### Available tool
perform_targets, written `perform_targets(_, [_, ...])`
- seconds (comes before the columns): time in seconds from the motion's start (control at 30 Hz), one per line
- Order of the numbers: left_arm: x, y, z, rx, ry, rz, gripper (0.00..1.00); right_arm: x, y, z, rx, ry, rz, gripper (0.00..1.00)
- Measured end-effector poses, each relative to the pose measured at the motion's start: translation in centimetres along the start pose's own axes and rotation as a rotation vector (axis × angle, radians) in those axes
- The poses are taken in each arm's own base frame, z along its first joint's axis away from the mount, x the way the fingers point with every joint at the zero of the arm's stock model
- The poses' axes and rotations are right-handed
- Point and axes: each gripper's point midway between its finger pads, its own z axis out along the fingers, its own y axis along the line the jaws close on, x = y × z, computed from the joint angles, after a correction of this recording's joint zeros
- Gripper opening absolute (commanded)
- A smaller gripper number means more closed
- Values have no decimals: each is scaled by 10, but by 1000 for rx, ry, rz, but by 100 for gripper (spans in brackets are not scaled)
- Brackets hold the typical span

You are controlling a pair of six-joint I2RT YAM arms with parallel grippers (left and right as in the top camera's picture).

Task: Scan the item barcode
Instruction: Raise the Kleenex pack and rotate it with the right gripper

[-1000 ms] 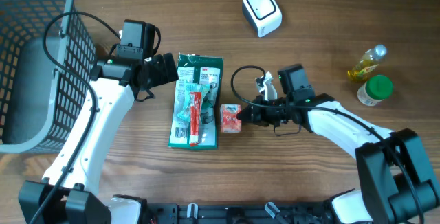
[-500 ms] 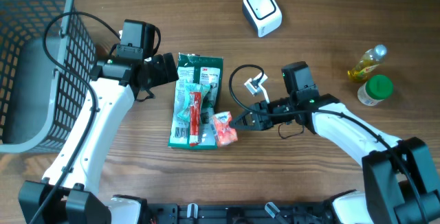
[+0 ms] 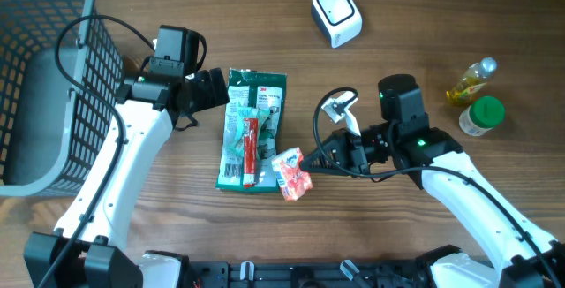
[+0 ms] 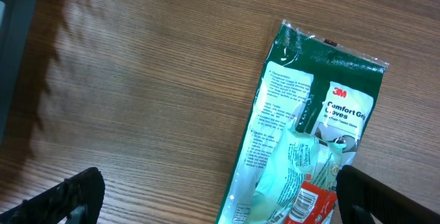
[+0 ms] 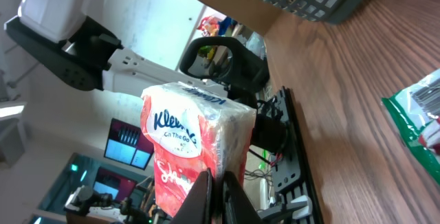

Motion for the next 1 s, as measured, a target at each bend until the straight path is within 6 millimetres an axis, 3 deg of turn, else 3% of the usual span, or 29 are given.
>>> perform_targets(1.0, [0, 0, 0, 0, 0, 0, 100, 1, 11, -3, -54, 11, 8, 4])
